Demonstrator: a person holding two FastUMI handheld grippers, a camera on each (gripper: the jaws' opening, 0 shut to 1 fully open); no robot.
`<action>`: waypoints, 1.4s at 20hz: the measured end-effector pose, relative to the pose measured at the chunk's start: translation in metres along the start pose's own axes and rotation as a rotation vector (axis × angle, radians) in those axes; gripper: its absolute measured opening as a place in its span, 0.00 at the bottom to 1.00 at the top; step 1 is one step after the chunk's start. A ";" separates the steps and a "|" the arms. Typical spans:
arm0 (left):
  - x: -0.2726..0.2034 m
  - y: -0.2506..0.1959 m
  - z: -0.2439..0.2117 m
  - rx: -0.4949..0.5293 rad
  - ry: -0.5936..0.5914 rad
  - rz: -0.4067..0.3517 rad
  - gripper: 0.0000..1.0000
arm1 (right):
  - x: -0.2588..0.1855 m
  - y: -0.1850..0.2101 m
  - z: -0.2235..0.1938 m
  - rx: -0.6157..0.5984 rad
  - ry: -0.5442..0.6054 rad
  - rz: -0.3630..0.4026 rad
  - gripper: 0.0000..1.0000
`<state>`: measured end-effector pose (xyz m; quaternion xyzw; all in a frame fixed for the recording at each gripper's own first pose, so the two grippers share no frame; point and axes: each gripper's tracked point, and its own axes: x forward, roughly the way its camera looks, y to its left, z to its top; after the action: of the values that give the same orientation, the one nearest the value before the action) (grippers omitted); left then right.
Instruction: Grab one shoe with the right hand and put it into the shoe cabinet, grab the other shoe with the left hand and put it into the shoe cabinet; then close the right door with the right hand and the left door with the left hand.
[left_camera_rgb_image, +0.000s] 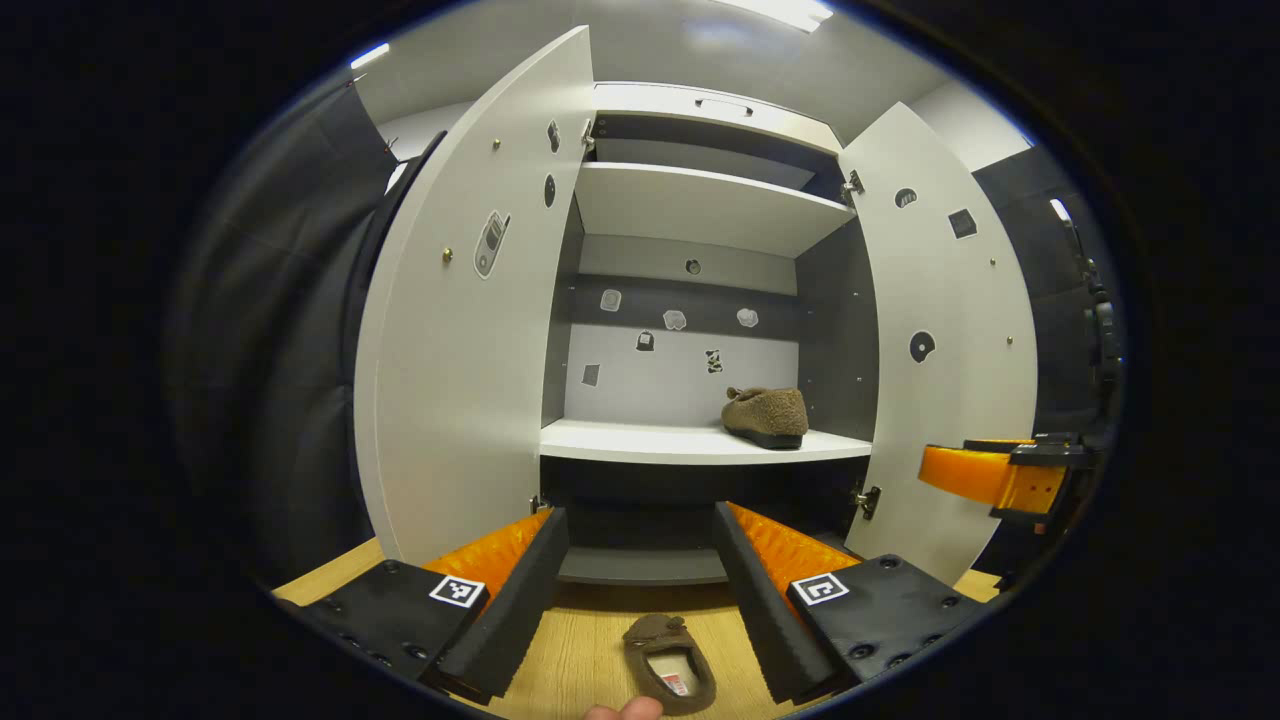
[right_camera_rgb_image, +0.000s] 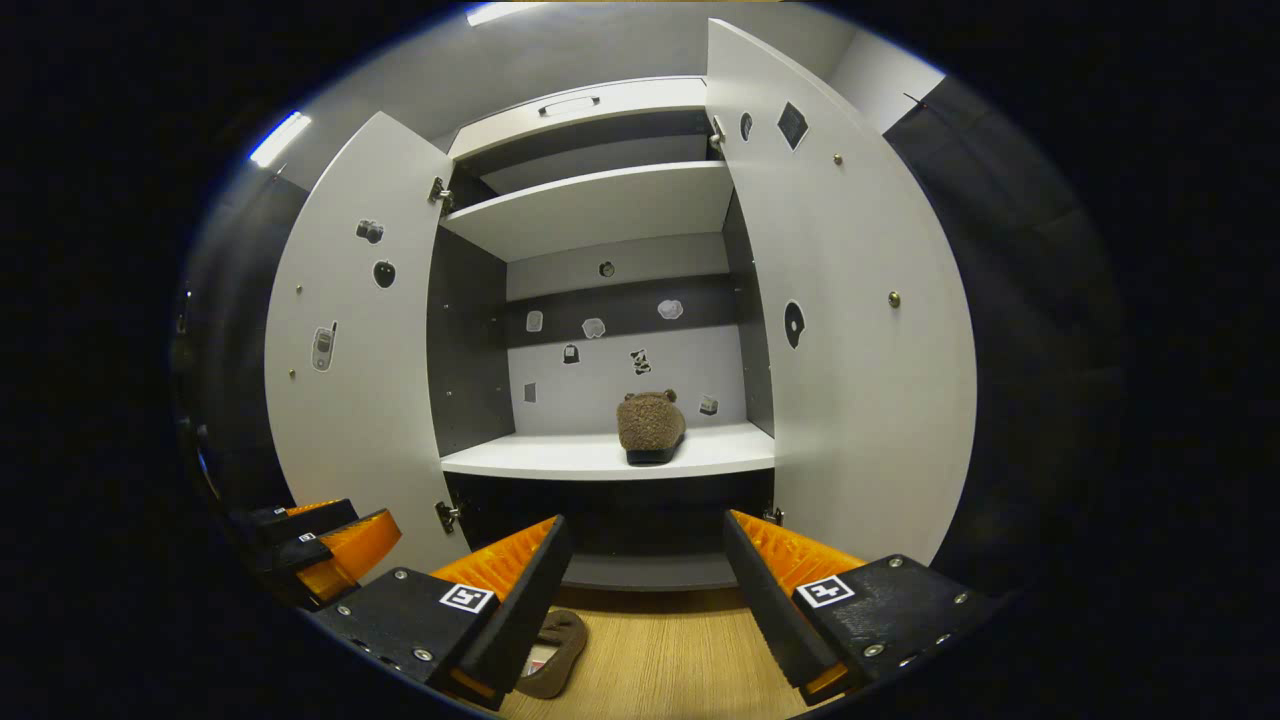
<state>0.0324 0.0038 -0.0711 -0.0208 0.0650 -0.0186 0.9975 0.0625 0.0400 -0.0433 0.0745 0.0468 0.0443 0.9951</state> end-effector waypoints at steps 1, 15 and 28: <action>0.006 0.001 -0.013 -0.004 0.038 -0.013 0.94 | -0.002 0.000 -0.002 -0.004 0.000 0.004 0.94; 0.049 0.017 -0.286 -0.047 0.762 -0.014 0.92 | -0.028 -0.004 -0.031 0.024 0.059 0.013 0.94; 0.095 0.021 -0.297 0.007 0.695 0.017 0.39 | -0.040 -0.017 -0.030 0.027 0.064 -0.031 0.94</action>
<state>0.0881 0.0093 -0.3788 -0.0094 0.4011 -0.0164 0.9158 0.0213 0.0242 -0.0724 0.0856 0.0805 0.0304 0.9926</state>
